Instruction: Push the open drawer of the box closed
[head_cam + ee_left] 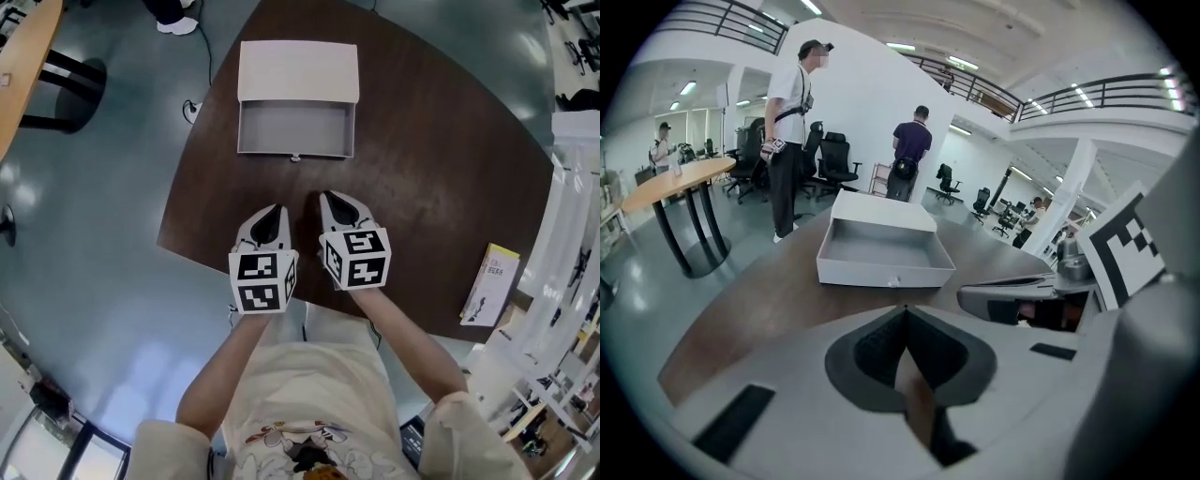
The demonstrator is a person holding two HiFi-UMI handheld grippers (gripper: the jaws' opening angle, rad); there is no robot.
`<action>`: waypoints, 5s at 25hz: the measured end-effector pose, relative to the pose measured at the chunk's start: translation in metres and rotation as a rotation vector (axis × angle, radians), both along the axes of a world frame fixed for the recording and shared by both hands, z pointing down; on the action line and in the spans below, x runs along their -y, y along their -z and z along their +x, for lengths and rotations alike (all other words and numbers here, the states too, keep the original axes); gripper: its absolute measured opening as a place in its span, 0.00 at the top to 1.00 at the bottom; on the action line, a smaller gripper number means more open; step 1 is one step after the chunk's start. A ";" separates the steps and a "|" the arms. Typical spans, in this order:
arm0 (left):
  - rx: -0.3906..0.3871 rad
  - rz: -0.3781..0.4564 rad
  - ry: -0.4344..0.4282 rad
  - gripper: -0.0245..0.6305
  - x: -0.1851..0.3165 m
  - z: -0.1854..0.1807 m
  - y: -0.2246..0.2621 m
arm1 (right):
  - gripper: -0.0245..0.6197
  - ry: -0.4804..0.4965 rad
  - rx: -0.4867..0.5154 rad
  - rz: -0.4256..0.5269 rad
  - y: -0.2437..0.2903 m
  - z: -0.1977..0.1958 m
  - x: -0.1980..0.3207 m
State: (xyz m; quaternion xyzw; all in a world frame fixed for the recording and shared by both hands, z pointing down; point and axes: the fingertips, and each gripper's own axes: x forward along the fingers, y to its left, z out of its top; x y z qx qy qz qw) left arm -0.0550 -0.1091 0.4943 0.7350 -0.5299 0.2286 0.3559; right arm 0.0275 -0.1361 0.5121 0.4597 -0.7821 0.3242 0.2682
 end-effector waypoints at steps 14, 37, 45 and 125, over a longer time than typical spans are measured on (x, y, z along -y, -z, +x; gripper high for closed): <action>0.011 -0.013 0.040 0.96 0.053 0.000 -0.046 | 0.95 -0.051 0.021 -0.047 -0.045 -0.002 0.043; 0.025 -0.004 0.030 0.95 0.096 -0.008 -0.070 | 0.95 -0.144 0.025 -0.079 -0.064 -0.003 0.071; 0.021 0.016 0.032 0.96 0.102 -0.005 -0.067 | 0.95 -0.159 0.025 -0.066 -0.060 0.001 0.079; 0.055 0.206 0.061 0.95 0.078 -0.023 0.044 | 0.95 -0.064 -0.002 0.275 0.081 -0.008 0.074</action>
